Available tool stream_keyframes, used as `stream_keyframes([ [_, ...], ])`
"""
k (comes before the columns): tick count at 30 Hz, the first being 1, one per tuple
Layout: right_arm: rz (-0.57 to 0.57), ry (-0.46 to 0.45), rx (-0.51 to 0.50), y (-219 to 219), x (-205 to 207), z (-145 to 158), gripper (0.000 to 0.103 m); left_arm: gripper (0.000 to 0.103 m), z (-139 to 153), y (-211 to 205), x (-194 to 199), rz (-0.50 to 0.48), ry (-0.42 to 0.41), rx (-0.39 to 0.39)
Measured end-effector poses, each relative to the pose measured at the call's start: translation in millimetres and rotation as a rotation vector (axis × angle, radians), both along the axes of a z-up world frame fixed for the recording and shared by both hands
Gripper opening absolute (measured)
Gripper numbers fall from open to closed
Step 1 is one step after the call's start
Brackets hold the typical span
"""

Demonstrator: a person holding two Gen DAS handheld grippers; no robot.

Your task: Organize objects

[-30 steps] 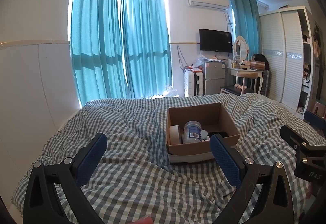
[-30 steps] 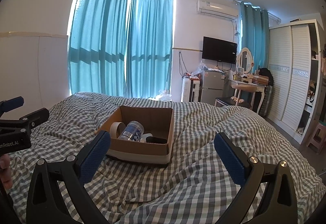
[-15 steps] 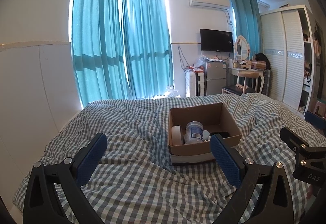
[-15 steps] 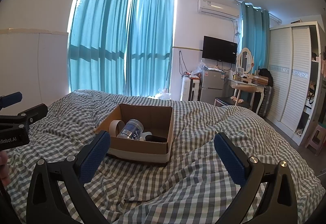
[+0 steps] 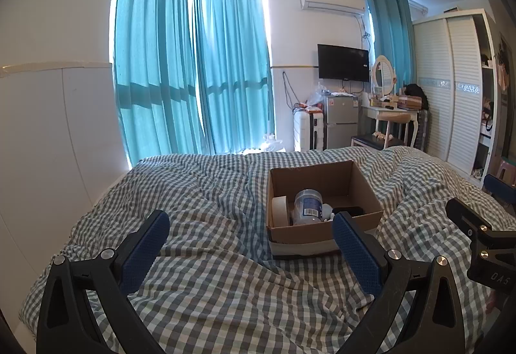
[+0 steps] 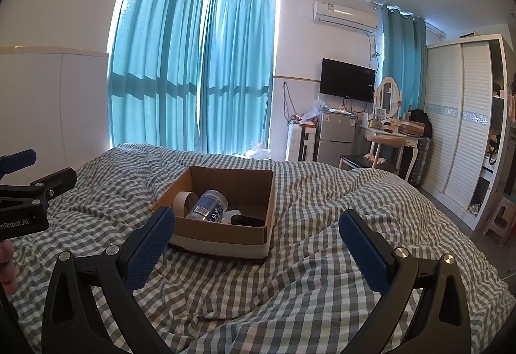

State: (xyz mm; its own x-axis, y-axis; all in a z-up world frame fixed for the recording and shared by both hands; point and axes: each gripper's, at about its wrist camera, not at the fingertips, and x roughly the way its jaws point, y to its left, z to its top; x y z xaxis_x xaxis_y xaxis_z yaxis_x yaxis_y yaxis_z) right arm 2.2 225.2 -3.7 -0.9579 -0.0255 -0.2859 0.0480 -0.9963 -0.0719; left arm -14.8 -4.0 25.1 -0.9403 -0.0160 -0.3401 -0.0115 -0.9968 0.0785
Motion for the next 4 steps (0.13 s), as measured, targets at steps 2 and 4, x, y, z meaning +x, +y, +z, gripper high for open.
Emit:
stream_keyframes([
  [2, -0.001, -0.001, 0.002, 0.5, 0.2, -0.4, 0.102, 0.103, -0.4, -0.1, 1.0, 0.005, 0.002, 0.001],
  [4, 0.0, -0.006, 0.002, 0.8, -0.6, -0.8, 0.102, 0.103, -0.6, -0.4, 1.8, 0.006, 0.004, 0.003],
])
